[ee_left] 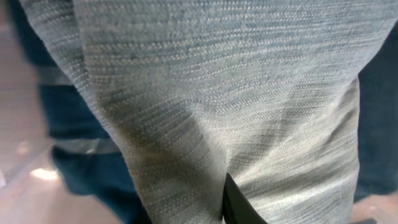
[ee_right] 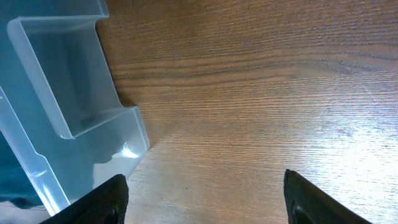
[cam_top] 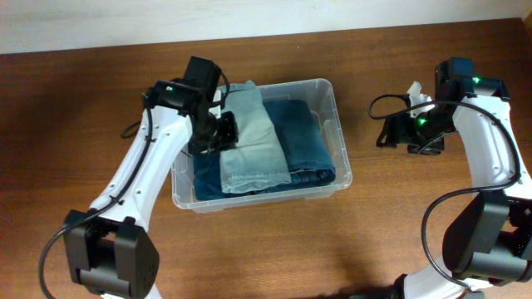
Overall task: Pack container
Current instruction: 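Place the light-blue jeans into the box's left half and release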
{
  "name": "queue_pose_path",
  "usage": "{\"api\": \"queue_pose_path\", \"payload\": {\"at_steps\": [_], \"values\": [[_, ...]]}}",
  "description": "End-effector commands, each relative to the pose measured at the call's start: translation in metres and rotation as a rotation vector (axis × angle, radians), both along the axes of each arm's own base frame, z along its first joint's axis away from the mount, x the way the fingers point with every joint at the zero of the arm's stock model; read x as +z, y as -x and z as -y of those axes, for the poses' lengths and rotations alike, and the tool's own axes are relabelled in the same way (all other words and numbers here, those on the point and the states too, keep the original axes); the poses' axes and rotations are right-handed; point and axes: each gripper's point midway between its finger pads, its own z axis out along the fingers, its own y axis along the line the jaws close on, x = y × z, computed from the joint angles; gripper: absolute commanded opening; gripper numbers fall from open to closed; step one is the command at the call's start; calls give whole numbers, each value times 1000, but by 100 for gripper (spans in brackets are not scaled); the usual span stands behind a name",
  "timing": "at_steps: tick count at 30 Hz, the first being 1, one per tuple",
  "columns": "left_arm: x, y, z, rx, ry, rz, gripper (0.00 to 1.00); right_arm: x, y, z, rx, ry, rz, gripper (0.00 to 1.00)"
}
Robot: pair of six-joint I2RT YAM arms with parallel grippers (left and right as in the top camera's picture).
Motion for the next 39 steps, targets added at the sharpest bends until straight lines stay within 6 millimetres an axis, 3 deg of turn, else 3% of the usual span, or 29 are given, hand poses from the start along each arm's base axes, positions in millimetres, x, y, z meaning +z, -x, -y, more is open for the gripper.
{"api": "queue_pose_path", "payload": {"at_steps": [1, 6, 9, 10, 14, 16, 19, 20, 21, 22, 25, 28, 32, 36, 39], "values": [[-4, -2, -47, 20, -149, 6, 1, 11, 0, 1, -4, 10, 34, 73], [-4, -9, -65, 59, -177, 22, 2, 11, 1, 1, -4, 10, 33, 73], [-4, -12, -63, 58, -174, 33, 68, 11, 1, 1, -4, 10, 33, 73], [-4, -12, -63, 58, -174, 33, 79, 11, 1, 1, -4, 10, 33, 73], [-2, -12, -65, 13, -187, 46, 92, 11, 1, 1, -4, 10, 30, 73], [12, -19, -67, 20, -194, 83, 89, 11, 1, 1, -4, 10, 30, 73], [49, -42, -61, -23, -176, 221, 75, 11, 1, 1, -4, 9, 31, 73], [67, -57, -58, -40, -165, 307, 61, 11, 1, 1, -4, 9, 31, 73], [82, -76, -53, -40, -148, 402, 29, 11, 1, 1, -4, 10, 31, 73], [88, -85, -51, -34, -137, 445, 19, 11, 1, 1, -4, 10, 31, 73], [92, -107, -44, -6, -108, 518, 8, 11, 1, 1, -4, 10, 30, 73], [73, -115, -35, 15, -72, 481, 5, 11, 1, 1, -4, 10, 30, 73], [12, -114, -10, -47, -39, 337, 4, 11, 1, 1, -4, 9, 31, 73], [-55, -83, 30, -140, 24, 108, 1, 11, 1, 1, -4, 10, 30, 73], [-86, -62, 41, -186, -9, 3, 1, 11, 1, 1, -4, 10, 30, 73]]}}
